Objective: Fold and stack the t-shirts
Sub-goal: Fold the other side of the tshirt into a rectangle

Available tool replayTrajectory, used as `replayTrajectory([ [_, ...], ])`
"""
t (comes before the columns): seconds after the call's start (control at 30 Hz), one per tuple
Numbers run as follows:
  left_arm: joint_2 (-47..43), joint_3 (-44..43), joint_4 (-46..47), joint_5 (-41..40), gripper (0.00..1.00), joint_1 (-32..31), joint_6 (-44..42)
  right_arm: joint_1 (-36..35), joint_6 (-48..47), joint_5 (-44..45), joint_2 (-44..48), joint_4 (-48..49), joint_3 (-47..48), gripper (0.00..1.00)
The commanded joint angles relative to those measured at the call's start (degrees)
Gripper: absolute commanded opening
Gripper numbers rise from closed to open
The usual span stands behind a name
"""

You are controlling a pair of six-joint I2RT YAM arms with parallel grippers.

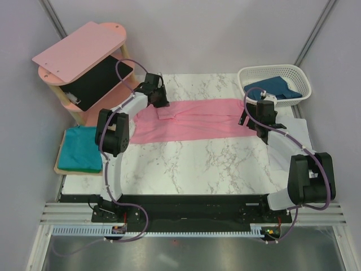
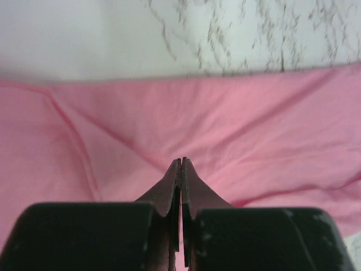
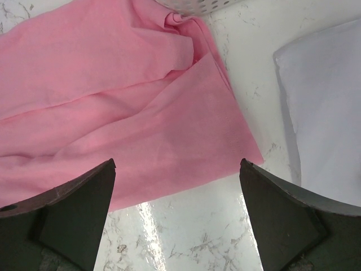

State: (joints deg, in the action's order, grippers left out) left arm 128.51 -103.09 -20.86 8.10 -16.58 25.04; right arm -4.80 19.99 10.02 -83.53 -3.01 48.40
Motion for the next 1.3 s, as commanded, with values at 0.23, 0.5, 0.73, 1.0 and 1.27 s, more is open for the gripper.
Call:
replayTrajectory([
  [0.23, -25.3, 31.7, 9.9, -0.2, 0.40, 0.2, 4.3, -0.5, 0.8, -1.8, 1.5, 2.0, -2.1, 0.98],
  [0.5, -25.4, 35.8, 13.5, -0.4, 0.61, 0.6, 6.5, -0.4, 0.5, -1.8, 3.2, 1.8, -3.7, 0.98],
  [0.73, -20.4, 29.7, 13.5, 0.2, 0.57, 1.8, 5.5, -0.5, 0.2, -2.1, 2.8, 1.7, -3.5, 0.98],
  [1.0, -14.7, 24.2, 12.0, 0.8, 0.52, 2.3, 5.0, -0.5, 0.0, -2.3, 1.4, 1.9, -2.7, 0.98],
  [1.27, -11.1, 20.8, 10.8, 0.7, 0.19, 2.7, 4.7, -0.5, -0.1, -2.3, -0.1, 2.2, -2.0, 0.98],
])
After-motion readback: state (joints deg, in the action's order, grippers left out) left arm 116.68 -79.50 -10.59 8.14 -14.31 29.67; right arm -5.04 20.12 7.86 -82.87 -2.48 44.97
